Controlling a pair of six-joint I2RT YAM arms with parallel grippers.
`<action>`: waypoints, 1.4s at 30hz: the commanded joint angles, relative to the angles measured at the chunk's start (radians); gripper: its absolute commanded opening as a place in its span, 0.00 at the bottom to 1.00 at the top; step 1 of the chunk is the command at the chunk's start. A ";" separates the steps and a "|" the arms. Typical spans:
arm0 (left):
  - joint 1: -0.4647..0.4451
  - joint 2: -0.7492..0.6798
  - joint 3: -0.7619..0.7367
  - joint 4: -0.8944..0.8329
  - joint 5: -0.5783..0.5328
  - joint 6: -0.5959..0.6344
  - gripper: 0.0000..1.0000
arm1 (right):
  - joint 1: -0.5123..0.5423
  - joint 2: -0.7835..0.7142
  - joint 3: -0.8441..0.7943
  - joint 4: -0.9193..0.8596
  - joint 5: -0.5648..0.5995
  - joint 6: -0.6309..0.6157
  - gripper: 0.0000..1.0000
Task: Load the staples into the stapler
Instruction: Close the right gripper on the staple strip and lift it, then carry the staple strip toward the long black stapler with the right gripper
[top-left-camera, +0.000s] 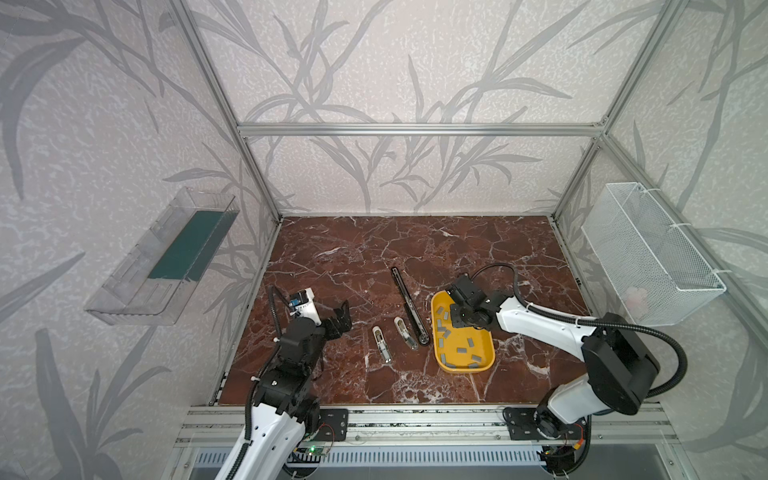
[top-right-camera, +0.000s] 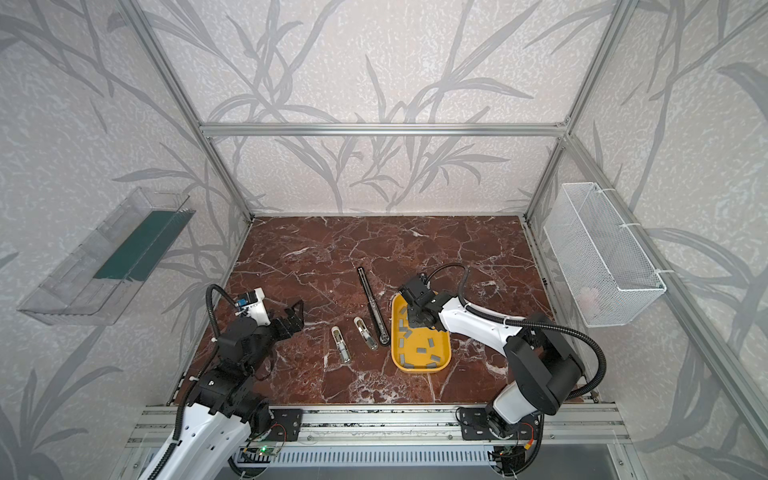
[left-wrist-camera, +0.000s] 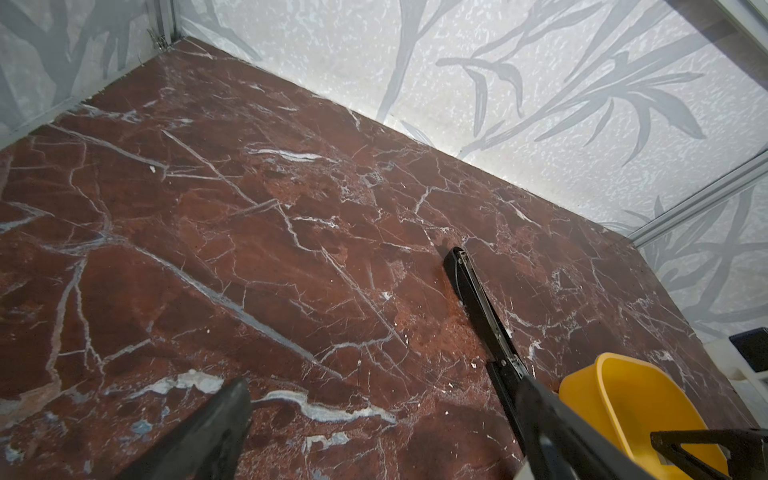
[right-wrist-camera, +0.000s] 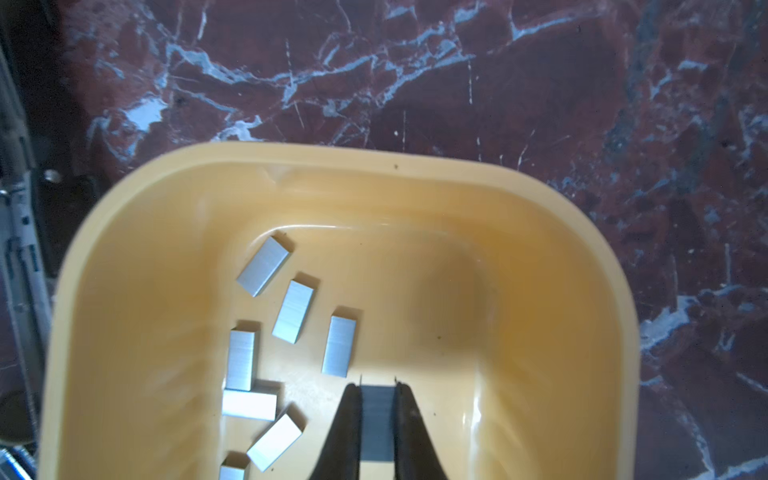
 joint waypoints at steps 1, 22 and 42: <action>0.003 0.061 0.104 0.050 -0.054 0.047 0.99 | 0.020 -0.040 -0.005 0.001 0.033 -0.029 0.08; 0.003 -0.175 -0.124 0.002 0.043 -0.012 0.99 | 0.073 -0.369 -0.132 0.091 0.063 -0.140 0.06; 0.004 0.034 -0.067 -0.001 0.043 -0.014 0.99 | 0.329 -0.135 0.080 0.168 0.014 -0.155 0.05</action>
